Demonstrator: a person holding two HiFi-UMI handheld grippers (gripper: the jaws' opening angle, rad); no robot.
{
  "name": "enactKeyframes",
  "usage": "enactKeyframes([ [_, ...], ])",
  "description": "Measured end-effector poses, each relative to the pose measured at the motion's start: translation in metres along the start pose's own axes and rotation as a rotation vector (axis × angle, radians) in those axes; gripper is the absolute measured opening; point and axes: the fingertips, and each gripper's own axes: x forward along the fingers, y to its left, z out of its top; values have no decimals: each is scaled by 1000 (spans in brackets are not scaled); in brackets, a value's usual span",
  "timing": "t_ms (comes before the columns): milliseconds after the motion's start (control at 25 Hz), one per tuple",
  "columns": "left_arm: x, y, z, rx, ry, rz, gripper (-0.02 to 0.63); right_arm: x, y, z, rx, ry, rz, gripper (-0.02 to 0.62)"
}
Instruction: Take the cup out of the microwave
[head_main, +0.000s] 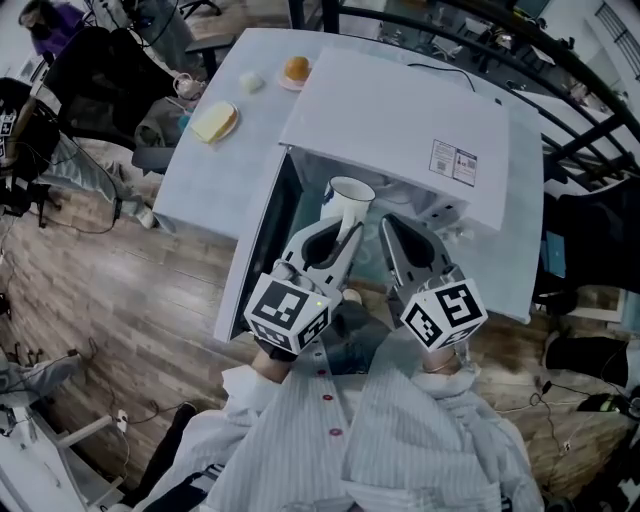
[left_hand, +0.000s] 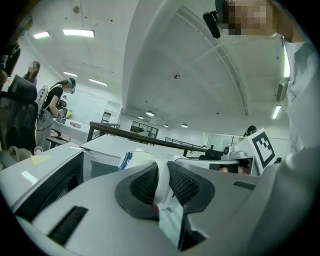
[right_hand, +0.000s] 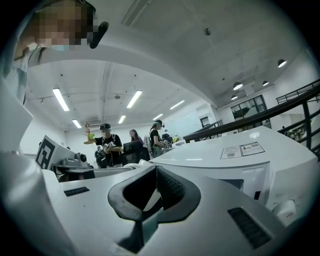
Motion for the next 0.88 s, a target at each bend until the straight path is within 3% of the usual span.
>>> enactKeyframes([
  [880,-2,-17,36,5,-61,-33,64,-7,-10,31,-27,-51,0,35],
])
